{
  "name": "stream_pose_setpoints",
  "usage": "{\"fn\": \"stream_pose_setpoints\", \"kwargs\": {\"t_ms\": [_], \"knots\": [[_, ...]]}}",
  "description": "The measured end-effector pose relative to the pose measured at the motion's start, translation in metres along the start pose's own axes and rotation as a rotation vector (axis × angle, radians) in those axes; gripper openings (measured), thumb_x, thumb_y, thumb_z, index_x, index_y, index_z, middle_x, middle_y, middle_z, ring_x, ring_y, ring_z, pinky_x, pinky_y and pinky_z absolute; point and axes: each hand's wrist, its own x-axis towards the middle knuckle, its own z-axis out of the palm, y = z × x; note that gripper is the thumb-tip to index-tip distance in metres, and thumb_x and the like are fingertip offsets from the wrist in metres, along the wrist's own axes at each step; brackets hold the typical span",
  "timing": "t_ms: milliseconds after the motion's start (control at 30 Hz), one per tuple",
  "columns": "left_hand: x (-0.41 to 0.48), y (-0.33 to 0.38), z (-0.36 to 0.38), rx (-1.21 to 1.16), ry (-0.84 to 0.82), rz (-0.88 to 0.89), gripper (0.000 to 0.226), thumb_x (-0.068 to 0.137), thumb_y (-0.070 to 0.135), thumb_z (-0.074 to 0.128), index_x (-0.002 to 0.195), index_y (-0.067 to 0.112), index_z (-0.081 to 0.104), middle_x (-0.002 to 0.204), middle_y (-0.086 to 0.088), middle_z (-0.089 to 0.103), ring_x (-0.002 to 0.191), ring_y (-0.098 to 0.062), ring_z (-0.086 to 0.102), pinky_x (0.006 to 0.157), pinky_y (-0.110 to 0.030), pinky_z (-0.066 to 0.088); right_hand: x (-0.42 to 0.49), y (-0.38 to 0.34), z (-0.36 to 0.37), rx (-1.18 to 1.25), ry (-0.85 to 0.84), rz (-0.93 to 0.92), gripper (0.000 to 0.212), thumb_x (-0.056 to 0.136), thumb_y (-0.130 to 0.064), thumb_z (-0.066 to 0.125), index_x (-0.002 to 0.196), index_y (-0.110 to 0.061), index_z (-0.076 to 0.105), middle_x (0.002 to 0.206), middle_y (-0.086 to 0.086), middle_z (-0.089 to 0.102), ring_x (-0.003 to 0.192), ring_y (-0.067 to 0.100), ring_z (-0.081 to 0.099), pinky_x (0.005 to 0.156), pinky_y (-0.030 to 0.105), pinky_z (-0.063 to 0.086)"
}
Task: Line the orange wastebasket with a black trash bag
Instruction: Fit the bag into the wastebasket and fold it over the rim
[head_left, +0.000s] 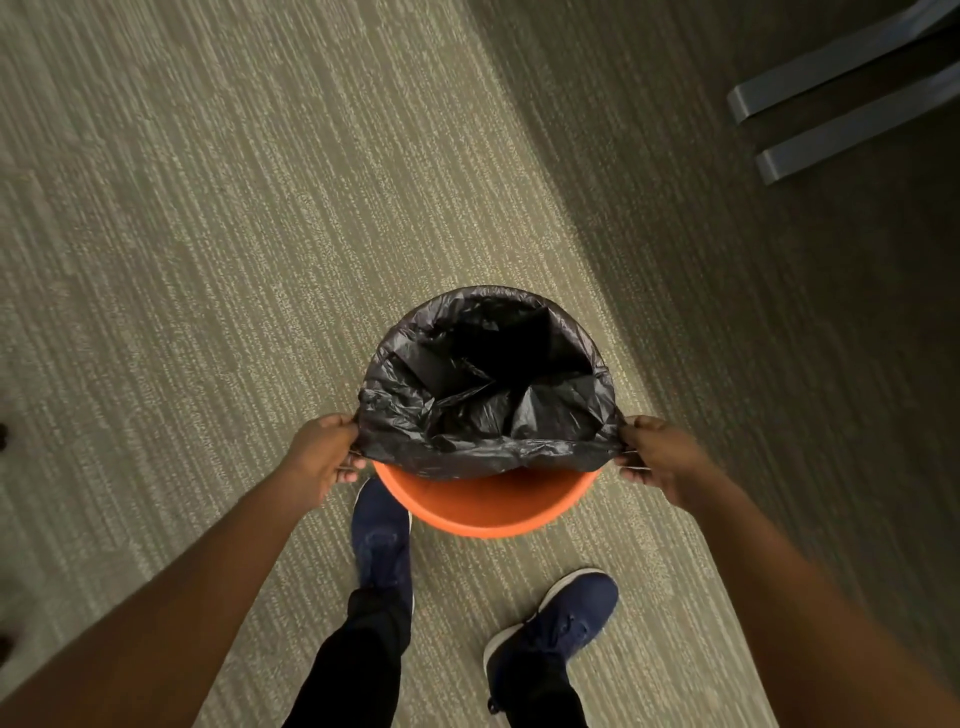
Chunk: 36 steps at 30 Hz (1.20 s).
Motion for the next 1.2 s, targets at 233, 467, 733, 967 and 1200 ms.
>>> {"fn": "stream_pose_setpoints", "kwargs": {"t_ms": [233, 467, 733, 967, 1200], "knots": [[-0.025, -0.030, 0.008, 0.010, -0.073, -0.061, 0.013, 0.098, 0.003, 0.048, 0.101, 0.007, 0.060, 0.076, -0.013, 0.061, 0.052, -0.018, 0.051, 0.041, -0.021, 0.039, -0.019, 0.016, 0.004, -0.133, -0.090, 0.039, 0.011, 0.097, -0.013, 0.057, 0.090, -0.011, 0.065, 0.082, 0.007, 0.063, 0.069, 0.017, 0.059, 0.065, 0.030, 0.053], [-0.035, -0.047, 0.020, 0.042, -0.090, -0.074, 0.013, 0.097, 0.002, 0.050, 0.090, 0.011, 0.057, 0.069, -0.009, 0.059, 0.046, -0.014, 0.051, 0.038, -0.019, 0.036, -0.020, 0.029, 0.015, -0.406, -0.133, 0.082, 0.009, 0.093, -0.017, 0.060, 0.088, -0.011, 0.064, 0.077, 0.002, 0.064, 0.064, 0.013, 0.059, 0.054, 0.022, 0.048], [-0.023, -0.060, 0.035, 0.099, -0.036, -0.012, 0.023, 0.094, -0.004, 0.047, 0.086, 0.012, 0.061, 0.068, -0.008, 0.060, 0.048, -0.016, 0.049, 0.038, -0.019, 0.031, -0.004, 0.053, 0.039, -0.371, 0.023, -0.062, 0.008, 0.089, -0.008, 0.058, 0.084, -0.009, 0.065, 0.076, 0.012, 0.066, 0.066, 0.023, 0.060, 0.053, 0.023, 0.044], [0.006, -0.081, 0.049, 0.081, -0.016, -0.005, 0.026, 0.097, 0.000, 0.044, 0.089, 0.015, 0.063, 0.071, -0.009, 0.068, 0.049, -0.018, 0.054, 0.039, -0.022, 0.039, 0.018, 0.073, 0.060, -0.317, 0.080, -0.107, 0.020, 0.090, 0.004, 0.049, 0.095, -0.001, 0.067, 0.075, 0.018, 0.071, 0.061, 0.031, 0.066, 0.054, 0.033, 0.051], [0.018, -0.093, 0.061, -0.041, 0.050, -0.013, 0.019, 0.101, 0.007, 0.046, 0.098, 0.010, 0.065, 0.071, -0.007, 0.071, 0.047, -0.015, 0.062, 0.045, -0.027, 0.049, 0.021, 0.082, 0.074, -0.350, 0.199, -0.220, 0.014, 0.085, -0.001, 0.062, 0.073, -0.009, 0.063, 0.065, 0.016, 0.070, 0.055, 0.030, 0.064, 0.063, 0.046, 0.058]]}}
